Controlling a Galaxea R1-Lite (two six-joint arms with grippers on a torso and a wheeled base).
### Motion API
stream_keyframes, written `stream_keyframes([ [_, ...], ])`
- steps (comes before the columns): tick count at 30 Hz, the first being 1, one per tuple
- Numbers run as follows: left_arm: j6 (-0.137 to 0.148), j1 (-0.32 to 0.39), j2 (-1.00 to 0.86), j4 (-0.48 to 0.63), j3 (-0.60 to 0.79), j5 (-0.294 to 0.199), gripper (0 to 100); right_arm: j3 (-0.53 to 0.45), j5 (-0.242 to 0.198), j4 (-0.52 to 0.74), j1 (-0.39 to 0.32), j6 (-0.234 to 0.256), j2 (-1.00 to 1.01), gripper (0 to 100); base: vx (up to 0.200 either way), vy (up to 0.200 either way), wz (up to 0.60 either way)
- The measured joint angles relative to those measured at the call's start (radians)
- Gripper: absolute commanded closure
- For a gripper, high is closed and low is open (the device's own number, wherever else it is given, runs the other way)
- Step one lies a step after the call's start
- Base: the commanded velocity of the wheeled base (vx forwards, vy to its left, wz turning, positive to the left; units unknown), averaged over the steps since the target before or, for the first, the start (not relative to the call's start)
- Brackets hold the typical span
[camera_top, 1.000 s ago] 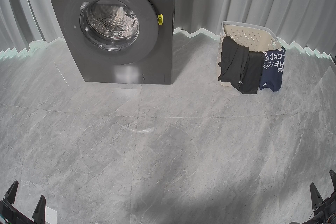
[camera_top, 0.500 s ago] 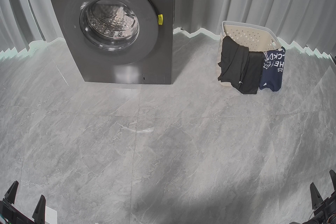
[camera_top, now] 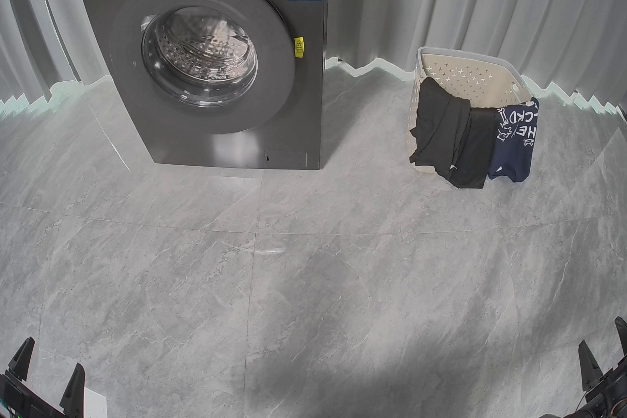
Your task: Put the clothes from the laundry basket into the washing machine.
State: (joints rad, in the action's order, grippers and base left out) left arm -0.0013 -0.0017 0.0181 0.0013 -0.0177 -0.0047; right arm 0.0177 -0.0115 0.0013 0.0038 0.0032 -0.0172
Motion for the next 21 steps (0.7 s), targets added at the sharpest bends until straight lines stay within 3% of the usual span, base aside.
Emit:
stream_keyframes([
  [2,0.000,0.000,0.000,0.000,0.000,0.000,0,0.000,0.000,0.000,0.000,0.000,0.000,0,0.000,0.000,0.00],
  [8,0.000,0.000,0.000,0.000,0.000,0.000,0,0.000,0.000,0.000,0.000,0.000,0.000,0,0.000,0.000,-0.60],
  [21,0.000,0.000,0.000,0.000,0.000,0.000,0,0.000,0.000,0.000,0.000,0.000,0.000,0,0.000,0.000,0.00],
])
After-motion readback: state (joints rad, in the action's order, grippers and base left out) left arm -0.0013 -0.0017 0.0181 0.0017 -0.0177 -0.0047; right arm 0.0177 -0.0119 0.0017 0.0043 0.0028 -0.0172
